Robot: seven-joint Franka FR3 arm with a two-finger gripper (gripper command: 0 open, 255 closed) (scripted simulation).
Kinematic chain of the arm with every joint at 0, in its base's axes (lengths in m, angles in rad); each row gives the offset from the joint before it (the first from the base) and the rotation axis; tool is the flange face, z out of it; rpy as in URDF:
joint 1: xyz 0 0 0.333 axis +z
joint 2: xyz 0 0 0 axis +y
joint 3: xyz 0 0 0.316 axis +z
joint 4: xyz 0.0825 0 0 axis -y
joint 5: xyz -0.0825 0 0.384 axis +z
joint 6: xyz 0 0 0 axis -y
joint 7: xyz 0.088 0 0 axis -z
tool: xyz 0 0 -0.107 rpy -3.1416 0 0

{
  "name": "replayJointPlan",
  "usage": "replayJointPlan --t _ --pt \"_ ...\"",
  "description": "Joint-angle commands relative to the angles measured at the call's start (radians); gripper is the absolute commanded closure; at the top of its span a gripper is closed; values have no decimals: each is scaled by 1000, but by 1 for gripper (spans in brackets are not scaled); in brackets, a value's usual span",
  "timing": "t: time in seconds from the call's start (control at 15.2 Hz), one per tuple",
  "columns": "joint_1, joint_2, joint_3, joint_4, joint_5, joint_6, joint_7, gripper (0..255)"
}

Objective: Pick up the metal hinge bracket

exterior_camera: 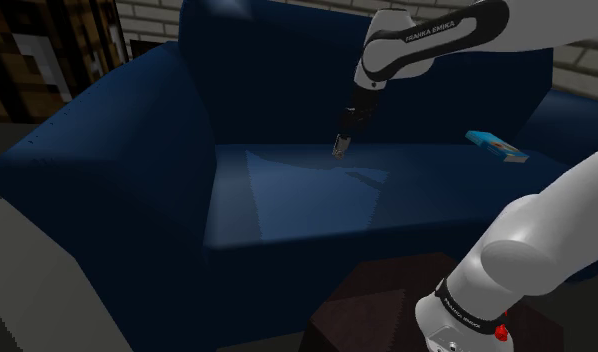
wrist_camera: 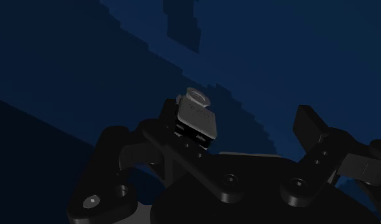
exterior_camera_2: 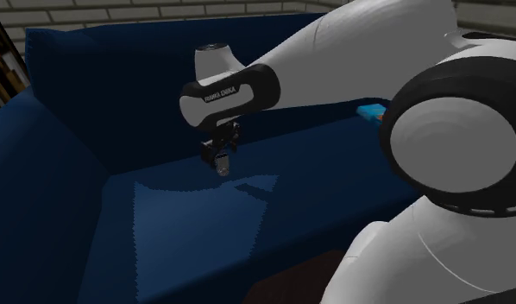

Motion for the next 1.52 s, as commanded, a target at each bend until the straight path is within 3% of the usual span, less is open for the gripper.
replayJointPlan --t 0.0,0.2,0.79,0.86,1.45 --pt "-6 71 -19 41 9 44 -31 0" --pt "-15 151 -38 90 26 91 -69 0" --pt "-16 198 -40 34 34 193 -73 0" --pt "-16 199 -41 35 34 193 -74 255" --pt "-16 198 -41 34 34 193 -73 255"
